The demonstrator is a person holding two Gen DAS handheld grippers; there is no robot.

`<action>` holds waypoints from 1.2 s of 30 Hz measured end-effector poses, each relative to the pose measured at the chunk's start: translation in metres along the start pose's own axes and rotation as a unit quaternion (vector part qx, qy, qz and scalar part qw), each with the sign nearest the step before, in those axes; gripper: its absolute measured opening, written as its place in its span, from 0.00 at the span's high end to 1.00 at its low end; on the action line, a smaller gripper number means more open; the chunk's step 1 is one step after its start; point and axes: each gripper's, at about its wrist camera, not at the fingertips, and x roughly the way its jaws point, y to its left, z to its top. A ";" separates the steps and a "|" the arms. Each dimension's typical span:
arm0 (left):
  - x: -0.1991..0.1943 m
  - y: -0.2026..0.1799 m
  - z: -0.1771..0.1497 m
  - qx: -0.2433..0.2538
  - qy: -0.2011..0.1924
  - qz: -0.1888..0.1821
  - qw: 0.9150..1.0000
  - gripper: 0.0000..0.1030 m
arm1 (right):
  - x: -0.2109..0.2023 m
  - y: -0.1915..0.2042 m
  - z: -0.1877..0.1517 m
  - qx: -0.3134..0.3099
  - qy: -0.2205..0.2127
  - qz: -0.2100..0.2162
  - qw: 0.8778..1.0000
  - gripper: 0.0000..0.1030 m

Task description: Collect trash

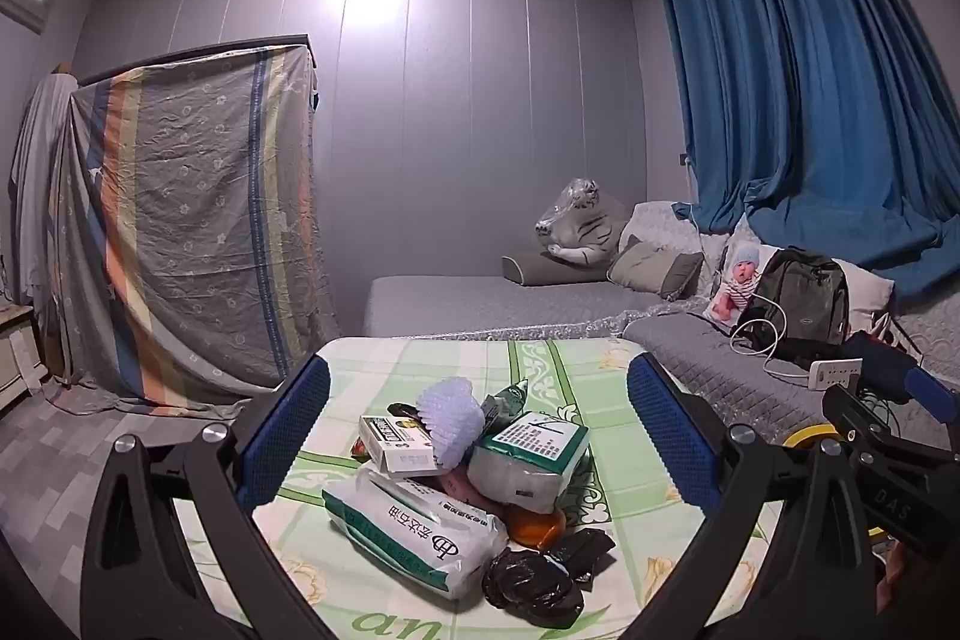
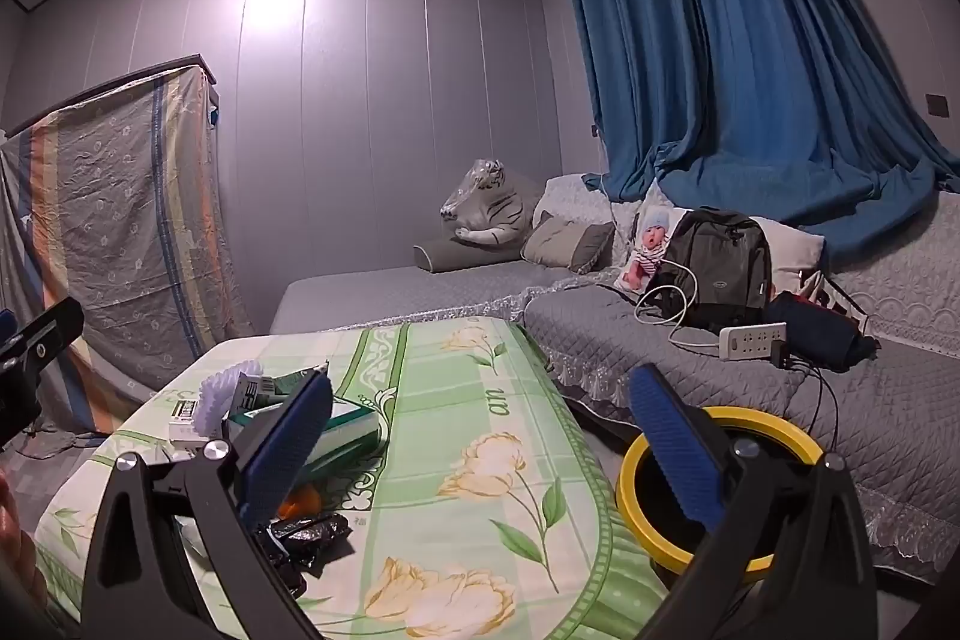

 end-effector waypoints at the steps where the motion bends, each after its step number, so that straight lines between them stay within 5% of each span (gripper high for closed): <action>1: 0.000 0.000 0.000 0.001 0.001 0.000 1.000 0.08 | 0.000 0.000 0.000 0.000 0.000 0.000 1.000 0.07; 36: 0.005 0.001 -0.003 -0.002 0.010 -0.004 1.000 0.08 | 0.002 0.000 -0.001 0.004 0.001 0.002 1.000 0.07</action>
